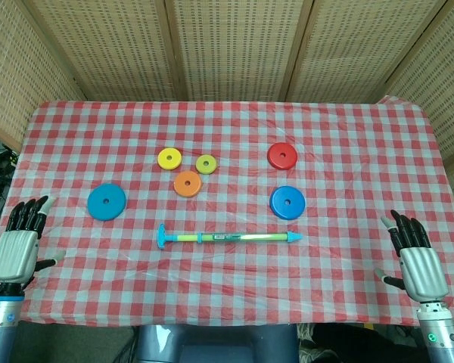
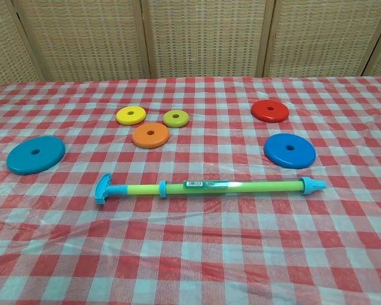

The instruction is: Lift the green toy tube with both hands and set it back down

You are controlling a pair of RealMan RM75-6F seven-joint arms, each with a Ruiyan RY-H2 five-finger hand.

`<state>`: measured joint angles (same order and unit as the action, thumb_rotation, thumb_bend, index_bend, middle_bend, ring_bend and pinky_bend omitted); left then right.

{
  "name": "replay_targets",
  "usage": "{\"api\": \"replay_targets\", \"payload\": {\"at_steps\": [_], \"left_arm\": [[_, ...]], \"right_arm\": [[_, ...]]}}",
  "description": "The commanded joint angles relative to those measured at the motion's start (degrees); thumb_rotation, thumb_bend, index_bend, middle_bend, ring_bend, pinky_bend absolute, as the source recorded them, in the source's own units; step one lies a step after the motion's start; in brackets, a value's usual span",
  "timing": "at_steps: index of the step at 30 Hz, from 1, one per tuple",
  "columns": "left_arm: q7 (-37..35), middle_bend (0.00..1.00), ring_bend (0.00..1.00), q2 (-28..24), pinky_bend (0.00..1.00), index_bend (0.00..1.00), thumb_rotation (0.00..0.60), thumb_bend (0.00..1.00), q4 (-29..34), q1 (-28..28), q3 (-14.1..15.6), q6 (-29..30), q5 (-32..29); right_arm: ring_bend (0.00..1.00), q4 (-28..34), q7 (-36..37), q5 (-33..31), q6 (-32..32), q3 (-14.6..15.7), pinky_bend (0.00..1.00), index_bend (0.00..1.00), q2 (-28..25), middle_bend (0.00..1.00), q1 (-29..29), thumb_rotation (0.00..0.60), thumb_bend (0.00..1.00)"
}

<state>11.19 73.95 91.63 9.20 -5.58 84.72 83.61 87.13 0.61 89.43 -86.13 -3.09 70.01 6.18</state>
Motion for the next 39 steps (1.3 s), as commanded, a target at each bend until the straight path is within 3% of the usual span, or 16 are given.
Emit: {"api": "replay_targets", "payload": {"at_steps": [1, 5, 7, 12, 16, 27, 39], "left_arm": [[0.5, 0.54, 0.45, 0.9, 0.37, 0.06, 0.600, 0.04, 1.2, 1.1, -1.1, -0.2, -0.3], [3.5, 0.75, 0.62, 2.0, 0.50, 0.15, 0.600, 0.05, 2.5, 3.0, -2.1, -1.9, -0.6], [4.7, 0.85, 0.72, 3.4, 0.59, 0.26, 0.600, 0.05, 4.1, 4.9, -3.2, -4.0, -2.0], [11.1, 0.96, 0.82, 6.0, 0.69, 0.40, 0.600, 0.06, 7.0, 8.1, -5.4, -7.5, -6.7], [16.1, 0.98, 0.85, 8.4, 0.72, 0.45, 0.600, 0.06, 9.3, 10.6, -6.6, -9.9, -10.5], [29.9, 0.99, 0.85, 12.8, 0.72, 0.46, 0.600, 0.07, 14.1, 18.8, -9.9, -16.5, -27.5], [38.9, 0.99, 0.85, 18.3, 0.72, 0.50, 0.600, 0.11, 13.3, 25.6, -10.5, -13.6, -37.4]], "right_arm": [[0.00, 0.1, 0.0, 0.0, 0.1, 0.0, 0.00, 0.03, 0.0, 0.00, 0.0, 0.600, 0.09], [0.00, 0.1, 0.1, -0.2, 0.2, -0.1, 0.00, 0.03, 0.0, 0.00, 0.1, 0.600, 0.09], [0.00, 0.2, 0.2, -0.3, 0.2, -0.1, 0.00, 0.03, -0.1, 0.00, 0.0, 0.600, 0.09], [0.00, 0.4, 0.5, -0.1, 0.0, -0.1, 0.00, 0.03, -0.4, 0.00, 0.0, 0.600, 0.09], [0.00, 0.4, 1.0, -0.2, -0.1, -0.2, 0.00, 0.03, -0.6, 0.00, -0.1, 0.600, 0.09], [0.00, 0.5, 2.9, -0.6, -0.4, -0.6, 0.00, 0.04, -1.4, 0.00, -0.3, 0.600, 0.09], [0.00, 0.4, 5.2, -1.2, -0.7, -1.1, 0.00, 0.04, -2.0, 0.00, -0.4, 0.600, 0.08]]}}
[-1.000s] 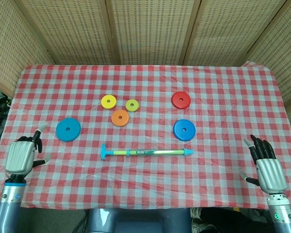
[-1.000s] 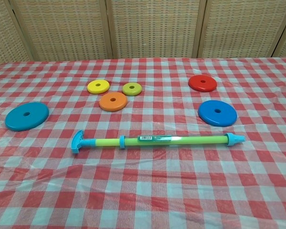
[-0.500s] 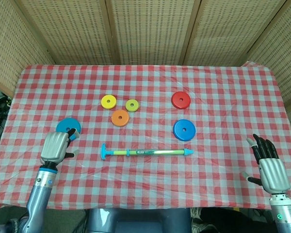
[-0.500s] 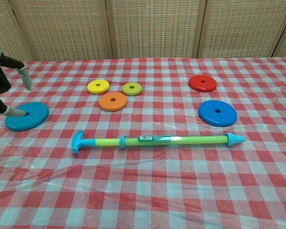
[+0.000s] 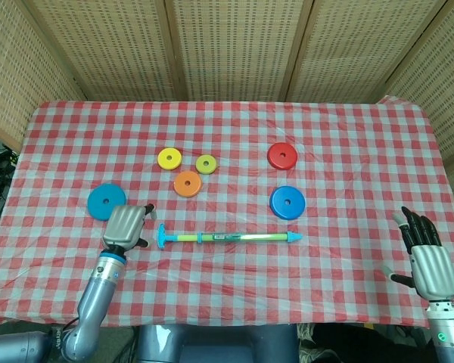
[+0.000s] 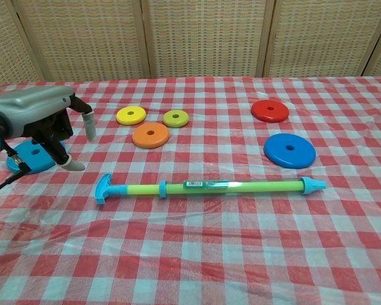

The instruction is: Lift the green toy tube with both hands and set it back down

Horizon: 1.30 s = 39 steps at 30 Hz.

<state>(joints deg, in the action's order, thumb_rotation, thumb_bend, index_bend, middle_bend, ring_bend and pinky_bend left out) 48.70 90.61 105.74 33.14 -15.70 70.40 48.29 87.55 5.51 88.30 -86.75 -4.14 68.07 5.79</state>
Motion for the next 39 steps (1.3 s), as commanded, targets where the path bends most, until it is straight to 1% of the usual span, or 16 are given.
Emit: {"api": "replay_targets", "payload": {"at_steps": [1, 7, 10, 17, 18, 21, 29, 33, 39], "left_arm": [[2.0, 0.99, 0.85, 2.2, 0.72, 0.50, 0.600, 0.11, -1.2, 2.3, -0.3, 1.0, -2.9], [3.3, 0.99, 0.85, 4.8, 0.73, 0.51, 0.600, 0.11, -3.8, 4.6, -0.4, 1.8, -6.1], [4.4, 0.99, 0.86, 6.8, 0.73, 0.51, 0.600, 0.11, -5.9, 6.3, -0.8, 1.7, -9.2], [5.7, 0.99, 0.86, 9.8, 0.73, 0.48, 0.600, 0.11, -8.5, 8.8, 0.0, 1.7, -12.5], [5.8, 0.99, 0.86, 10.2, 0.73, 0.47, 0.600, 0.13, -8.9, 9.2, 0.0, 1.6, -12.9], [5.7, 0.99, 0.86, 10.8, 0.73, 0.46, 0.600, 0.16, -9.7, 9.9, -0.2, 1.6, -13.8], [5.6, 0.99, 0.86, 12.0, 0.73, 0.45, 0.600, 0.17, -11.9, 11.9, -0.5, 0.4, -17.1], [5.5, 0.99, 0.86, 12.6, 0.73, 0.45, 0.600, 0.22, -12.8, 12.7, -0.3, 0.0, -18.0], [4.9, 0.99, 0.86, 13.2, 0.73, 0.45, 0.600, 0.22, -14.5, 13.8, -0.6, -0.8, -19.7]], "right_arm": [[0.00, -0.1, 0.5, -0.1, -0.1, -0.1, 0.00, 0.04, -0.2, 0.00, -0.1, 0.600, 0.08], [0.00, -0.3, 1.5, -0.4, 0.2, -0.3, 0.00, 0.05, -0.4, 0.00, 0.0, 0.600, 0.08], [0.00, -0.4, 2.1, -0.5, 0.1, -0.4, 0.00, 0.05, -0.5, 0.00, 0.0, 0.600, 0.08], [0.00, -0.7, 3.8, -0.8, 0.0, -0.7, 0.00, 0.05, -0.7, 0.00, -0.1, 0.600, 0.08], [0.00, -0.7, 3.9, -0.7, 0.0, -0.7, 0.00, 0.05, -0.7, 0.00, -0.1, 0.600, 0.08], [0.00, -0.8, 4.1, -0.6, -0.2, -0.7, 0.00, 0.05, -0.7, 0.00, -0.1, 0.600, 0.08], [0.00, -1.0, 4.8, -0.5, -0.1, -0.7, 0.00, 0.05, -0.7, 0.00, -0.1, 0.600, 0.08], [0.00, -1.0, 5.3, -0.5, 0.0, -0.6, 0.00, 0.06, -0.8, 0.00, -0.1, 0.600, 0.08], [0.00, -1.3, 5.7, -0.1, -0.6, -0.7, 0.00, 0.07, -0.6, 0.00, -0.1, 0.600, 0.08]]}}
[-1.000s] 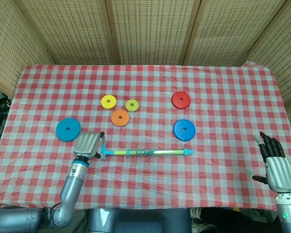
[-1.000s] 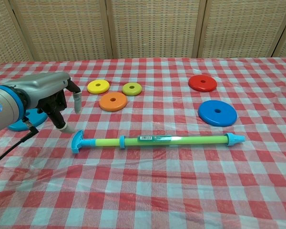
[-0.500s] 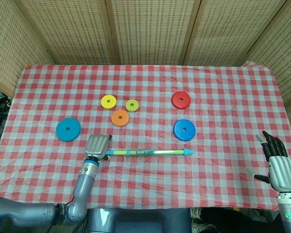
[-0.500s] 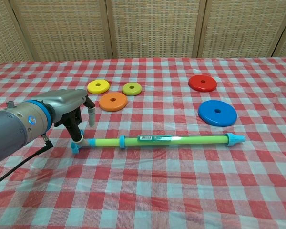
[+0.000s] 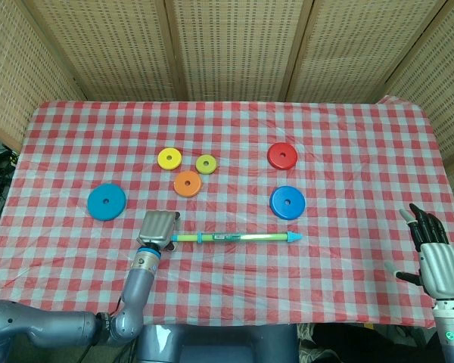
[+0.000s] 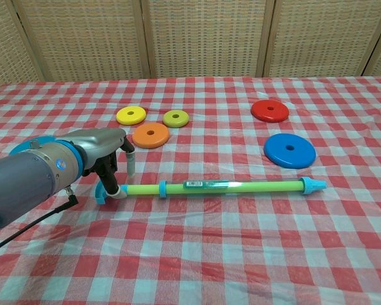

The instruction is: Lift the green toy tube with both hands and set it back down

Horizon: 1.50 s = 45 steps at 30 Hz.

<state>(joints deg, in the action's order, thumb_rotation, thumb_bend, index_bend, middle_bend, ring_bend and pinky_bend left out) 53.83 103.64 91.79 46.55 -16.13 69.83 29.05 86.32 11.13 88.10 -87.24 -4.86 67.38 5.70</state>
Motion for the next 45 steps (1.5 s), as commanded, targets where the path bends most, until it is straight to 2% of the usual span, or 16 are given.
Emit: {"api": "replay_targets", "payload": {"at_steps": [1, 8, 12, 20, 23, 26, 29, 37, 45], "left_arm": [[-0.2, 0.99, 0.86, 0.3, 0.73, 0.45, 0.600, 0.22, -0.8, 0.5, -0.1, -0.4, -0.7], [-0.5, 0.99, 0.86, 1.4, 0.73, 0.49, 0.600, 0.22, -2.8, 1.6, 0.4, -0.8, -1.2], [-0.9, 0.99, 0.86, 1.8, 0.73, 0.53, 0.600, 0.28, -3.5, 1.9, 0.6, -1.3, -1.7], [-1.3, 0.99, 0.86, 2.7, 0.73, 0.55, 0.600, 0.29, -5.4, 2.3, 1.6, -1.7, -1.8], [-1.7, 0.99, 0.86, 2.8, 0.73, 0.59, 0.600, 0.40, -5.7, 2.3, 1.8, -1.5, -1.4], [-2.8, 1.00, 0.86, 2.6, 0.73, 0.68, 0.600, 0.53, -5.4, 2.0, 1.6, -0.8, 0.2], [-3.7, 1.00, 0.86, 1.7, 0.73, 0.72, 0.600, 0.57, -4.5, 1.8, 1.6, 0.0, 1.9], [-5.4, 1.00, 0.86, -3.0, 0.73, 0.74, 0.600, 0.57, 0.9, 0.7, 1.0, 2.2, 5.9], [-6.8, 1.00, 0.86, -8.1, 0.73, 0.82, 0.600, 0.57, 3.9, -0.4, 1.4, 2.8, 9.5]], "right_arm": [[0.00, -0.1, 0.1, 0.1, -0.2, 0.0, 0.00, 0.07, 0.1, 0.00, -0.1, 0.600, 0.08], [0.00, -0.3, 0.7, -0.1, -0.2, -0.1, 0.00, 0.08, -0.1, 0.00, -0.1, 0.600, 0.08], [0.00, -0.6, 1.1, 0.4, -1.1, -0.3, 0.00, 0.10, 0.2, 0.00, -0.2, 0.600, 0.08], [0.00, -0.9, 1.4, 0.6, -1.5, -0.3, 0.00, 0.11, 0.3, 0.00, -0.3, 0.600, 0.08], [0.00, -0.9, 1.2, 0.6, -1.6, -0.3, 0.00, 0.11, 0.3, 0.00, -0.4, 0.600, 0.08], [0.00, -1.0, 1.3, 0.6, -1.7, -0.4, 0.00, 0.11, 0.4, 0.00, -0.4, 0.600, 0.08], [0.00, -1.1, 1.3, 0.5, -1.7, -0.4, 0.00, 0.11, 0.4, 0.00, -0.4, 0.600, 0.08], [0.00, -0.8, 0.6, 0.8, -1.5, -0.2, 0.00, 0.11, 0.4, 0.00, -0.4, 0.600, 0.08], [0.00, -0.7, 0.4, 0.6, -0.8, 0.0, 0.00, 0.11, 0.5, 0.00, -0.1, 0.600, 0.08]]}}
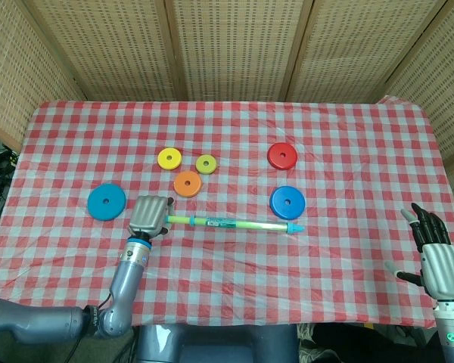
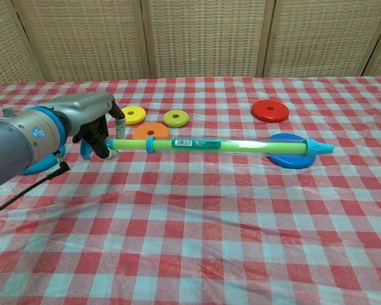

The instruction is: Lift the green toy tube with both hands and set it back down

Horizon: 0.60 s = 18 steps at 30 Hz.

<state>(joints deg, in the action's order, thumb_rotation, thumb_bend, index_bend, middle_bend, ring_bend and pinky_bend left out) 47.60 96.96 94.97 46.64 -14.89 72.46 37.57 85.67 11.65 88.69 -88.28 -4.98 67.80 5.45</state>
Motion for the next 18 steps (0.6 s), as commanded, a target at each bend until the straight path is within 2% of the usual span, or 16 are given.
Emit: {"api": "replay_targets", "payload": {"at_steps": [1, 11, 15, 18], "left_arm": [[-1.1, 1.00, 0.86, -2.4, 0.73, 0.83, 0.600, 0.57, 1.0, -0.7, 0.3, 0.1, 1.6], [-5.0, 1.00, 0.86, -8.9, 0.73, 0.85, 0.600, 0.57, 1.6, -2.3, 0.2, -2.5, 2.7], [-6.0, 1.00, 0.86, -10.7, 0.73, 0.85, 0.600, 0.57, 0.8, -2.2, 0.4, -4.5, 2.8], [-6.9, 1.00, 0.86, -11.7, 0.73, 0.85, 0.600, 0.57, -0.6, -1.8, 0.4, -6.3, 2.9]], "right_arm": [[0.00, 0.0, -0.4, 0.1, 0.4, 0.1, 0.00, 0.11, 0.2, 0.00, 0.2, 0.600, 0.08], [0.00, 1.6, -2.9, 0.1, 1.0, -0.3, 0.00, 0.13, 1.3, 0.00, 1.1, 0.600, 0.08], [0.00, 3.7, -5.0, -0.8, 2.3, -1.6, 0.00, 0.16, 1.4, 0.07, 2.5, 0.600, 0.09], [0.04, 7.9, -8.1, -2.4, 4.2, -3.7, 0.00, 0.18, 1.1, 0.12, 4.6, 0.600, 0.12]]}}
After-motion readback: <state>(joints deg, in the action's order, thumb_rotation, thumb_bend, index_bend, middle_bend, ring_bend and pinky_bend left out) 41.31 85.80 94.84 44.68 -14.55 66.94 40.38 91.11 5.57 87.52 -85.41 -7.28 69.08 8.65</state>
